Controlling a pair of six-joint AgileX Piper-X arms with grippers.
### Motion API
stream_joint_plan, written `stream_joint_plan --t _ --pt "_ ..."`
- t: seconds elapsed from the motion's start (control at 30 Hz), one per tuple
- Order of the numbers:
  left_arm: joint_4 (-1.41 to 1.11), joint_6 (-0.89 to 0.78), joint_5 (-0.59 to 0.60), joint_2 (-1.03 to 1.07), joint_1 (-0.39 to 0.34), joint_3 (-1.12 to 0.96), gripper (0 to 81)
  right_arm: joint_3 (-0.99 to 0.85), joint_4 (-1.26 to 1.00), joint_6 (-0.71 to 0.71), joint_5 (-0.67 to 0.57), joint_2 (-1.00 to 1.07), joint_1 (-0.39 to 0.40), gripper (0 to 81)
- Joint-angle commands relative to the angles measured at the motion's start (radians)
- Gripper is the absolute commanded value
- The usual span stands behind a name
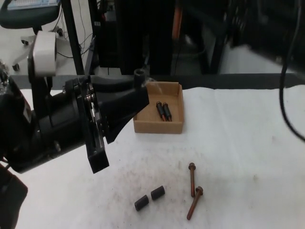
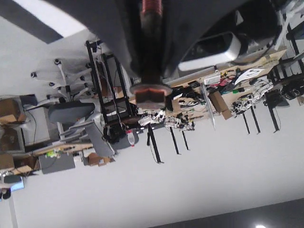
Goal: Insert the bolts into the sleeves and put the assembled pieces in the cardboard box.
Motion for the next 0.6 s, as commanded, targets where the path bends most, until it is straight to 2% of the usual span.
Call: stream_joint_plan --t 0.0,0.33,0.57 --pt "-0.009 0.011 0.011 -0.004 0.004 -0.003 0.4 -0.049 -0.024 0.008 0.007 -0.006 0.005 0.8" --pt "-0.009 0.011 0.011 -0.004 0.004 -0.003 0.4 -0.054 0.001 -0.015 0.006 0.032 0.079 0.8" --pt "-0.009 0.011 0.011 -0.004 0.002 -0.003 0.4 -0.054 -0.001 -0.015 0.006 0.096 0.093 0.8"
